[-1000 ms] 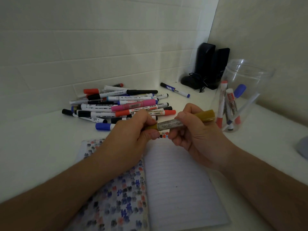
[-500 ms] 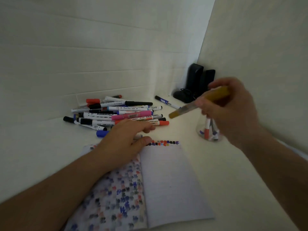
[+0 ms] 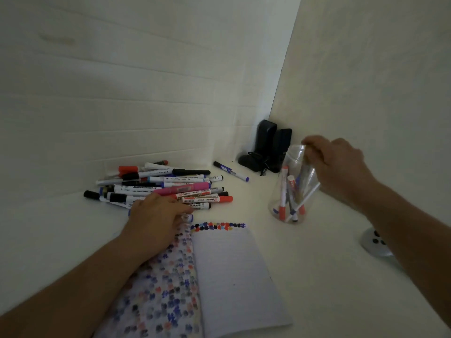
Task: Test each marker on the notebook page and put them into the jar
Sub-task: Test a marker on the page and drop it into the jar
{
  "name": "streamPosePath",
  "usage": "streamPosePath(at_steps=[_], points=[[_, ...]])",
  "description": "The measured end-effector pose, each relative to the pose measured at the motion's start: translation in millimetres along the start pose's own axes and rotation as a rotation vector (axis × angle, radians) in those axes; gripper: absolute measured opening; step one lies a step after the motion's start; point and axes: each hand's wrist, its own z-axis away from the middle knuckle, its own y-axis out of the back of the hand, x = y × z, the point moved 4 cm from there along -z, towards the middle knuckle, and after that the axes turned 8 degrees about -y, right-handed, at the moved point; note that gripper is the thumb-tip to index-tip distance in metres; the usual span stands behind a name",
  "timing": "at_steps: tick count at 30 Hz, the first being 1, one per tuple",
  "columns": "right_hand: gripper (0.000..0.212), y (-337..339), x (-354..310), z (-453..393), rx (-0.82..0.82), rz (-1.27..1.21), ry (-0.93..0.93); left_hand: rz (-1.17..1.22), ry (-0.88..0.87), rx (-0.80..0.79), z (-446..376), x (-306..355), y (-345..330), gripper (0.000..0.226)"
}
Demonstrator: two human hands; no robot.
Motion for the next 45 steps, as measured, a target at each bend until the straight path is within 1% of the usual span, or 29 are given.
streamPosePath(at_steps=[3,6,7,9,11,12,13,14,16,17,18,20,21,23,24,26,28,31,32,33,34,36,37,38,39,40,41,43,45], points=[[0.042,-16.0,1.1,4.7,-0.073,0.1,-0.055,-0.023,0.022,0.016,-1.1,-2.2,-2.3,0.028],[0.045,-18.9,-0.1,7.2,-0.019,0.081,-0.088,-0.021,0.001,0.059,-1.5,0.4,-0.2,0.026],[0.041,-17.7,-1.8,8.1,0.021,0.079,-0.088,-0.023,-0.014,0.076,-2.0,2.2,1.4,0.028],[0.031,-10.9,-10.2,15.9,0.208,0.029,-0.033,-0.005,-0.074,0.123,-4.2,6.5,5.1,0.029],[0.026,-2.9,-31.3,31.9,0.444,-0.079,0.128,0.075,-0.179,0.19,-6.1,14.9,12.3,0.029],[0.025,-2.2,-44.8,39.9,0.472,-0.149,0.221,0.151,-0.221,0.21,-6.4,20.7,16.6,0.03],[0.024,-5.9,-60.6,47.4,0.373,-0.242,0.3,0.237,-0.23,0.202,-6.0,26.1,20.6,0.032],[0.025,-14.6,-77.4,54.3,0.16,-0.346,0.323,0.32,-0.222,0.173,-4.9,30.9,23.4,0.035],[0.043,-42.1,-107.2,71.6,-0.367,-0.438,0.261,0.439,-0.21,0.119,-1.2,40.0,26.4,0.041],[0.048,-57.8,-118.0,82.0,-0.548,-0.436,0.253,0.473,-0.209,0.109,0.8,44.5,28.0,0.044],[0.045,-72.8,-124.7,90.3,-0.639,-0.451,0.266,0.496,-0.203,0.107,2.1,48.3,29.7,0.047],[0.03,-91.4,-129.4,96.5,-0.676,-0.593,0.28,0.531,-0.183,0.116,2.8,52.1,32.1,0.052],[0.025,-94.5,-127.7,93.8,-0.676,-0.686,0.25,0.532,-0.178,0.117,2.4,51.3,31.2,0.055],[0.018,-94.3,-114.8,82.1,-0.662,-0.83,0.133,0.483,-0.164,0.108,1.4,47.4,28.4,0.053],[0.016,-93.6,-104.5,75.8,-0.651,-0.888,0.068,0.473,-0.14,0.107,0.8,43.3,26.8,0.048],[0.014,-93.1,-84.6,67.4,-0.629,-0.975,-0.038,0.53,-0.075,0.115,-0.1,34.8,23.1,0.038],[0.014,-98.6,-71.0,68.0,-0.625,-1.042,-0.111,0.584,-0.039,0.097,-0.2,32.1,19.8,0.041],[0.012,-108.0,-62.9,73.6,-0.653,-1.115,-0.182,0.555,-0.047,0.053,-1.6,33.0,14.8,0.045],[0.011,-109.1,-61.5,74.2,-0.65,-1.086,-0.166,0.554,-0.051,0.056,-1.5,33.5,14.6,0.045],[0.012,-108.7,-61.5,73.4,-0.628,-0.984,-0.109,0.561,-0.058,0.07,-1.3,34.0,15.6,0.046],[0.013,-106.9,-63.4,73.1,-0.602,-0.81,-0.032,0.564,-0.072,0.089,-1.2,35.3,17.6,0.047],[0.014,-101.6,-75.7,77.4,-0.563,-0.373,0.159,0.533,-0.122,0.121,-1.1,40.8,22.5,0.049],[0.024,-98.2,-84.8,81.0,-0.532,-0.203,0.253,0.508,-0.15,0.131,-1.0,44.0,24.3,0.05],[0.036,-94.3,-93.8,84.2,-0.495,-0.11,0.321,0.483,-0.178,0.138,-0.8,47.5,25.6,0.052],[0.043,-90.7,-102.5,87.3,-0.456,-0.069,0.367,0.46,-0.206,0.14,-0.7,50.8,26.4,0.052],[0.044,-87.3,-110.0,89.8,-0.416,-0.063,0.406,0.437,-0.231,0.141,-0.5,53.8,26.7,0.052],[0.042,-85.7,-116.1,92.2,-0.401,-0.075,0.428,0.416,-0.249,0.142,-0.3,55.8,26.5,0.05],[0.036,-89.9,-122.3,96.0,-0.423,-0.151,0.435,0.4,-0.243,0.137,-0.3,56.3,25.7,0.046],[0.035,-98.1,-123.3,99.2,-0.444,-0.197,0.429,0.399,-0.2,0.126,-0.2,52.8,24.1,0.04]])
